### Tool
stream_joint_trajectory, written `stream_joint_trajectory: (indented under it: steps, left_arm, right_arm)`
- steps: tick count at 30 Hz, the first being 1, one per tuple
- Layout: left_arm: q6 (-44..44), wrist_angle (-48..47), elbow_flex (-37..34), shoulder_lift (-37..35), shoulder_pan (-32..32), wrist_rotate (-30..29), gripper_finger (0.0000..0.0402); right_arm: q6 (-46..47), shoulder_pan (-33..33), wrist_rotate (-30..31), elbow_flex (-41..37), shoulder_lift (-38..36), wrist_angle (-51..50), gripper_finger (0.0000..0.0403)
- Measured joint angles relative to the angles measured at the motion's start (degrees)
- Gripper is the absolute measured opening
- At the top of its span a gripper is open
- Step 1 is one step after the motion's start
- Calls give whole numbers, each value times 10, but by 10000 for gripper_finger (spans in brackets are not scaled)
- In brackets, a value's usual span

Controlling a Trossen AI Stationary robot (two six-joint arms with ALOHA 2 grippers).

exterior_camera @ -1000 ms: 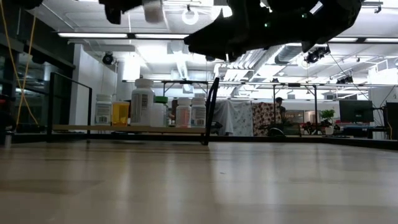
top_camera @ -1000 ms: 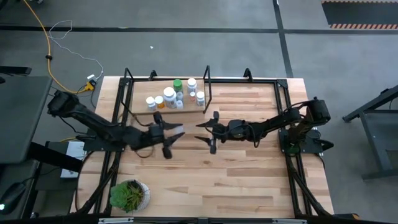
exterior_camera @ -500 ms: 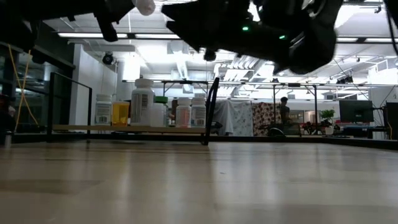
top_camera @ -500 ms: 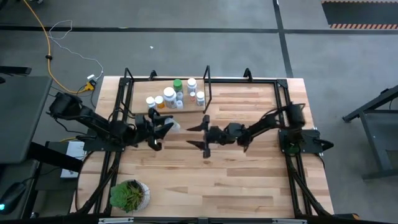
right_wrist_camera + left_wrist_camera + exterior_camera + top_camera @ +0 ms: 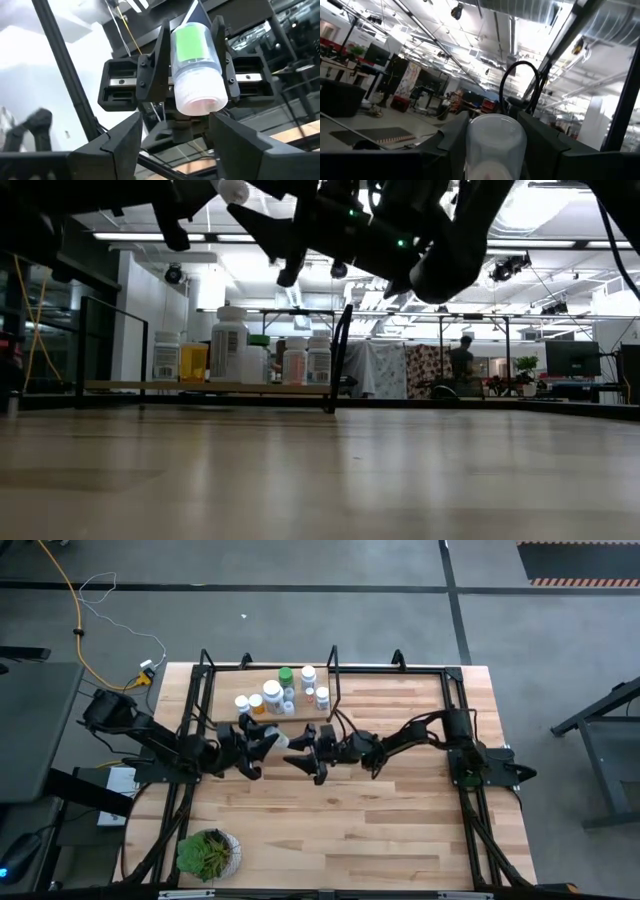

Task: Pick and place medicine bottles onto shelf by color
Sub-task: Adjust the small green pill bottle on the shelf

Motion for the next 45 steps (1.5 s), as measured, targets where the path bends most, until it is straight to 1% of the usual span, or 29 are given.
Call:
stream_joint_trajectory:
  steps: [5,10,13,17,19,22,25,29,32,41,45]
  left_arm:
    - [-16,0,1,-1,0,-8,141]
    - [-19,0,0,-6,-2,-11,141]
    - [-18,0,-1,-8,-5,-10,141]
    - [-23,0,0,-8,-8,-5,141]
    - [-28,0,0,-8,-7,-8,141]
    - [-28,0,0,-8,-7,-11,141]
    - [-28,0,0,-8,-7,-13,141]
    - [-30,1,0,-8,-7,-13,141]
    - [-35,1,1,-8,-7,-15,141]
    - [-55,-1,1,-8,-6,-13,141]
    - [-58,-10,9,-8,-6,-11,141]
  right_arm:
    - [18,-1,7,15,1,-4,223]
    - [15,-1,62,20,1,-29,223]
    - [5,-2,69,21,-2,-24,223]
    - [4,-2,67,20,-2,27,223]
    - [6,-2,66,21,-2,34,223]
    - [2,0,57,21,-2,32,223]
    - [5,3,49,21,-2,-4,223]
    - [14,4,70,21,-2,-45,223]
    - [16,3,75,20,-1,-43,223]
    - [13,3,67,20,-1,-9,223]
    - [17,3,62,20,-1,-11,223]
